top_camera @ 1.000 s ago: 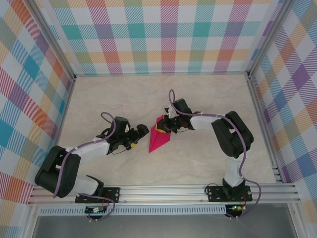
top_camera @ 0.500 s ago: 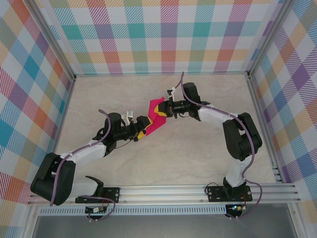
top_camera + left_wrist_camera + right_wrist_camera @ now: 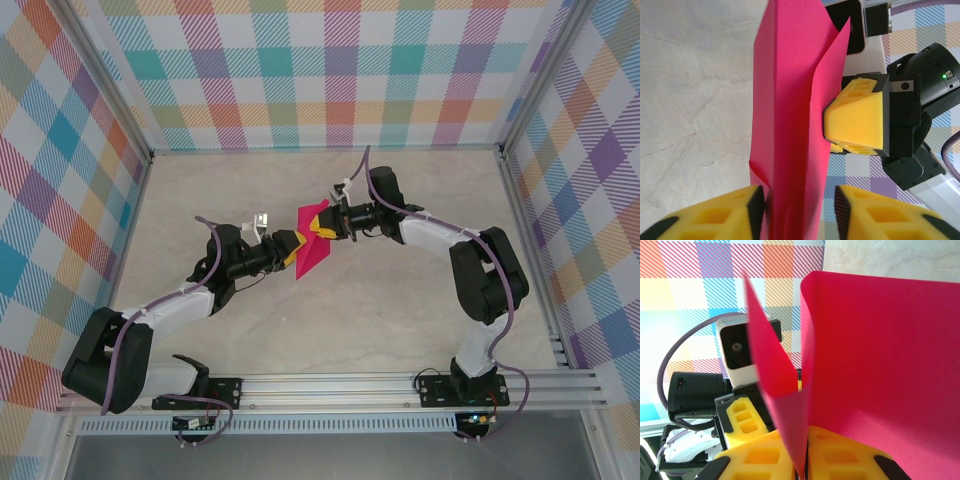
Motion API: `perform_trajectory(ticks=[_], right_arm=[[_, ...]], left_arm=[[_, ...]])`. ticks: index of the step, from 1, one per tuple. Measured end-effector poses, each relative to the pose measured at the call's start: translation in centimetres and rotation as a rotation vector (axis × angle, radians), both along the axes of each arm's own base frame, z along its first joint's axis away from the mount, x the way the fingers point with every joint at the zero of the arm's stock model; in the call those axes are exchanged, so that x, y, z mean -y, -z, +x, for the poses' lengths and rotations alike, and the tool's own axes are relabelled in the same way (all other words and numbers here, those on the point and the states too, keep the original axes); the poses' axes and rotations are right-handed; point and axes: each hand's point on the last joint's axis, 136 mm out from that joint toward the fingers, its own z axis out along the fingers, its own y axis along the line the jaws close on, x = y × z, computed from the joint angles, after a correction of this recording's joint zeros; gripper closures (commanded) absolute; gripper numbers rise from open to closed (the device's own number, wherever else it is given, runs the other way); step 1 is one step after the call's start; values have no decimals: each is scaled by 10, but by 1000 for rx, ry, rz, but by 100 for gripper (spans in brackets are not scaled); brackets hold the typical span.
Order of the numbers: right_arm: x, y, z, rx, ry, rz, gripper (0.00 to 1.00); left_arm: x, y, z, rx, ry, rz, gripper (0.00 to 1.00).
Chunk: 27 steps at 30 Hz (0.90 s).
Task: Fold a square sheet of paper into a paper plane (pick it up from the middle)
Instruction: Turn over the paper at the center of the table.
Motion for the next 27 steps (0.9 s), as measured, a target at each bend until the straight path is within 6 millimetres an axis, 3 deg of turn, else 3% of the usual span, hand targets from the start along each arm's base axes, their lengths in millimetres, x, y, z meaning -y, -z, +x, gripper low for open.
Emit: perform_trajectory(ticks=[9,17,22,27], right_arm=[[2,5,-4,-28,-9,-17,79],[11,20,0,-11,40,-132,45],[41,26,8,68,165,-309,31],[77,22,18,200,314,-486,18]], left_arm=[[1,9,3,-22,-3,11,86],[-1,13,7,-23,-10,65,95],[-18,28,13,-52,-64,282,96],[-51,20,23,-30,-170,626,96]])
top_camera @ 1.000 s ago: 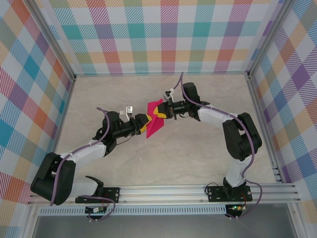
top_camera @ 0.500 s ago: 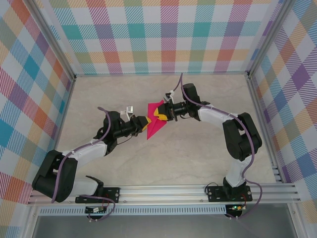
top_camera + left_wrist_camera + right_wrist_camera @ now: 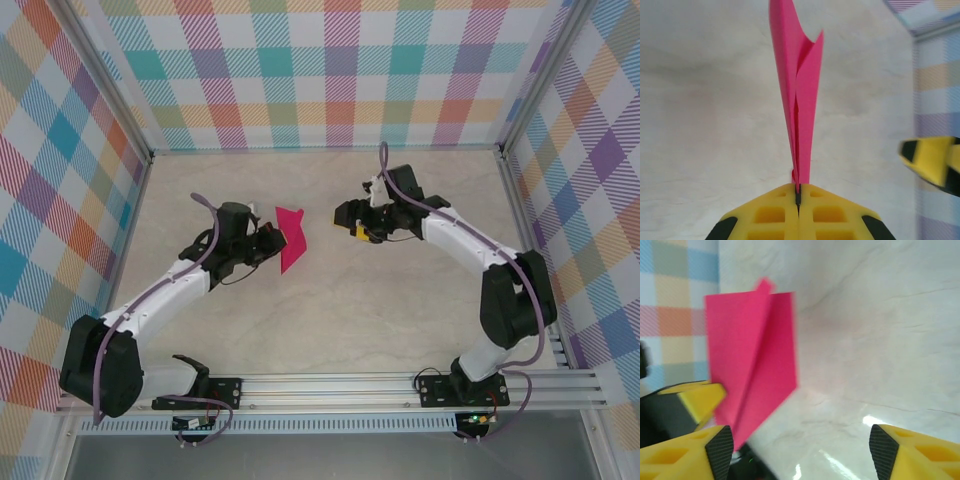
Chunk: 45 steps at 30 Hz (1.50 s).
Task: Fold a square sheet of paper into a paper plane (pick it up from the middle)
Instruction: Turn over the paper at the center of the table, then rotate the paper at the center of the table.
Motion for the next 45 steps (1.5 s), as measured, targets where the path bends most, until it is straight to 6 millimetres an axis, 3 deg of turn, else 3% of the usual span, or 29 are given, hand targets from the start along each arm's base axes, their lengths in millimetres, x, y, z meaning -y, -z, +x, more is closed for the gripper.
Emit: perform_trajectory(ticks=[4,9,12,16,22,28,31,34,37,41,45], right_arm=[[22,7,-1,53,72,-101,8],[40,32,-7,37,120,-185,4],[47,42,-8,32,145,-225,3],[59,45,-9,48,188,-266,3],[77,45,-14,68,256,-306,3],[82,52,-20,63,266,-319,10],[79,55,-25,60,243,-304,10],[69,54,-28,67,215,-290,11],[44,53,-34,77,150,-274,12],[-13,58,-45,83,17,-243,14],[-76,65,-60,79,-115,-210,14]], left_arm=[[-31,0,-4,-1,-70,332,96],[-64,24,-8,-94,-121,754,96],[-66,41,-6,-144,-103,972,95],[-49,64,1,-179,-52,1146,91],[-14,105,2,-231,34,1122,75],[29,126,1,-254,110,834,52],[46,121,-4,-258,159,656,42],[51,94,-2,-224,164,484,34],[38,57,6,-158,113,337,28],[-10,33,12,-113,-29,238,18],[-75,48,0,-164,-211,226,10]])
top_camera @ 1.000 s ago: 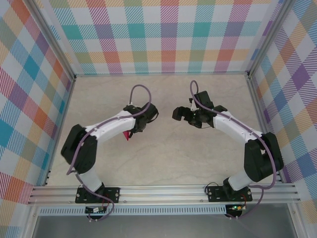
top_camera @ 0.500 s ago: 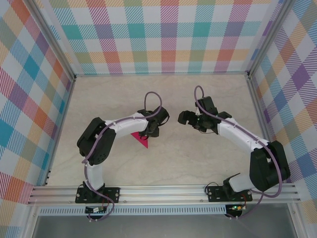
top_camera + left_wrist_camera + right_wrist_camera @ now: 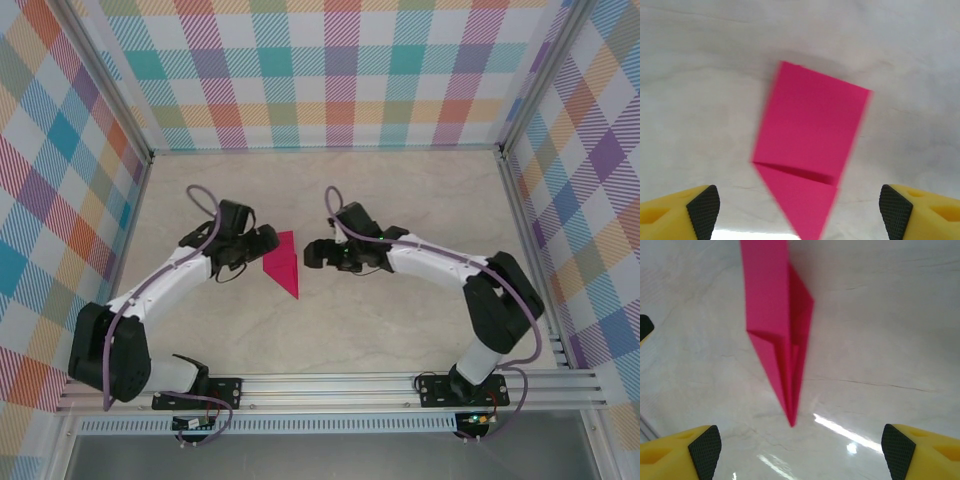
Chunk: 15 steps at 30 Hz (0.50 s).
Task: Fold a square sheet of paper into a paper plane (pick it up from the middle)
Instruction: Rotate the paper at the center of the table.
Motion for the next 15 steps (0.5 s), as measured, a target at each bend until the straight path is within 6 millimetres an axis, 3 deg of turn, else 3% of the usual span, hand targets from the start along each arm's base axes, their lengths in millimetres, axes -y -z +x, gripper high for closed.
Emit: perform_trajectory(ticks=[4,7,11,15], right_arm=[[-54,4,-8,-8,-93,29,14],[-81,13,-7,-39,-126,52,14],[-94,36,0,-93,-133,42,15],[-100,57,1,-139,-143,16,15]], left_arm=[[-43,14,-20,-15,-120,14,4],[-61,15,-33,1,-181,4,1],[-82,18,-43,14,-257,-1,0],[-88,25,-49,-4,-283,-6,0]])
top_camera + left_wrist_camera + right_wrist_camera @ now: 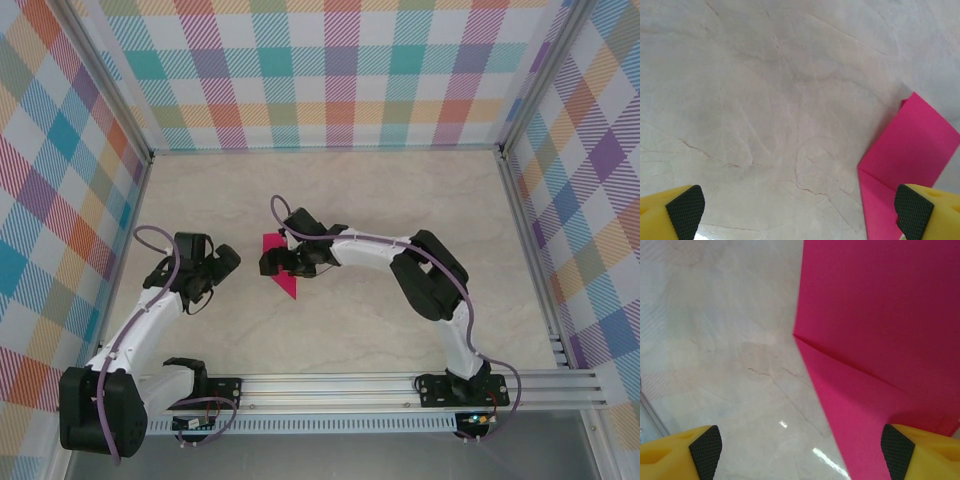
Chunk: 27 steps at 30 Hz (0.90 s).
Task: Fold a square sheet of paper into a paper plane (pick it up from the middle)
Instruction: Rotate the paper at the center of the table.
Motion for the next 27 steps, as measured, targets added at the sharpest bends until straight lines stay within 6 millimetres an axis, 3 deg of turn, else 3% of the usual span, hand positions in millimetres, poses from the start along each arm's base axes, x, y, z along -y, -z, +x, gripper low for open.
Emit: perform_trajectory(ticks=[6,12,18,21,27], right_arm=[[8,9,-5,-6,-49,-66,15],[29,16,-12,89,-220,-155,15],[80,16,-14,124,-296,-249,15],[93,6,-7,142,-272,-261,15],[95,-35,-7,188,-127,-170,18]], left_arm=[[4,3,-1,-13,9,-26,0],[13,7,0,-26,43,-68,0],[23,6,3,-19,90,-106,0],[28,6,4,-17,111,-127,0],[40,6,7,-5,152,-183,0]])
